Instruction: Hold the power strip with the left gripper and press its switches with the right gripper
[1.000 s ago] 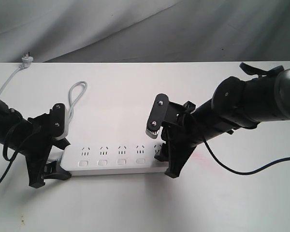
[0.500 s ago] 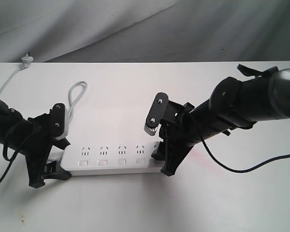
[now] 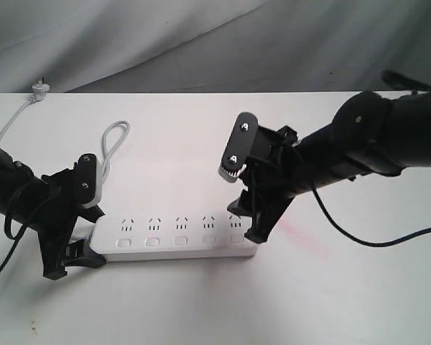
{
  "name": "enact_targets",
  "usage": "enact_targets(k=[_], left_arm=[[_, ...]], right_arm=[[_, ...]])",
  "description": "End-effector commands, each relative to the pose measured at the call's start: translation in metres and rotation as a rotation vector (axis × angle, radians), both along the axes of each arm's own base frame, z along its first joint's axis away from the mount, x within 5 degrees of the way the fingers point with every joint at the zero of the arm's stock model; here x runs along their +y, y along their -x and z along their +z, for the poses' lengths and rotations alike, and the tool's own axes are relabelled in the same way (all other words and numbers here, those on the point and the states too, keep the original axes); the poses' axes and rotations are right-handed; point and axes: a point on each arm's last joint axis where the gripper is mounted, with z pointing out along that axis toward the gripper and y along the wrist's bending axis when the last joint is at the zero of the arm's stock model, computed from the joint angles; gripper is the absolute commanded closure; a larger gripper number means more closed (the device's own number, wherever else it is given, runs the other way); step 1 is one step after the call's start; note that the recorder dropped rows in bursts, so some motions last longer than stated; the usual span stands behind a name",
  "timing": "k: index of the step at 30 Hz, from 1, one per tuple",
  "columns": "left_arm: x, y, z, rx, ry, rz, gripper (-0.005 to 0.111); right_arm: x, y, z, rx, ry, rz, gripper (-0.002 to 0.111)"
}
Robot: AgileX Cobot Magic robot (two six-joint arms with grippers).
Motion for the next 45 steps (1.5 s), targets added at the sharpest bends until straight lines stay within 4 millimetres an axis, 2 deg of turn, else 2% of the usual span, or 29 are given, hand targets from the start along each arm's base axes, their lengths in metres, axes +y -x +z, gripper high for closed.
enact_targets(k=[1,4,6,9,11,12,21,26,31,35,40,45], left_arm=[[0.001,-0.002,0.001,-0.011,0.001,0.013,0.059],[0.001,-0.002,0.001,-0.011,0.001,0.013,0.059],[0.001,-0.002,0.001,-0.011,0.001,0.013,0.059],[0.001,-0.002,0.001,-0.011,0.001,0.013,0.059],[0.001,-0.002,0.001,-0.011,0.001,0.013,0.059],[0.001,-0.002,0.001,-0.011,0.001,0.013,0.059],[0.001,-0.002,0.001,-0.011,0.001,0.013,0.059],[0.001,-0.002,0.001,-0.011,0.001,0.013,0.059],[0.001,-0.002,0.001,-0.011,0.001,0.013,0.059],[0.001,-0.002,0.001,-0.011,0.001,0.013,0.059],[0.001,-0.002,0.001,-0.011,0.001,0.013,0.059],[0.001,-0.002,0.001,-0.011,0.001,0.013,0.059]], right_arm=[[-0.005,0.006,0.033,-0.090,-0.040,0.000,0.056],[-0.009,0.009,0.045,-0.128,-0.056,-0.010,0.056],[-0.011,0.012,0.047,-0.139,-0.058,-0.015,0.062],[-0.016,0.018,0.047,-0.152,-0.055,-0.028,0.084],[-0.019,0.024,0.046,-0.141,-0.058,-0.034,0.104],[-0.021,0.027,0.044,-0.131,-0.060,-0.039,0.108],[-0.037,0.058,0.056,-0.128,-0.121,-0.087,0.108],[-0.042,0.064,0.077,-0.205,-0.159,-0.100,0.108],[-0.055,0.068,0.102,-0.378,-0.208,-0.191,0.108],[-0.071,0.091,0.118,-0.474,-0.256,-0.230,0.108],[-0.096,0.118,0.119,-0.543,-0.320,-0.332,0.108],[-0.125,0.143,0.101,-0.541,-0.372,-0.476,0.108]])
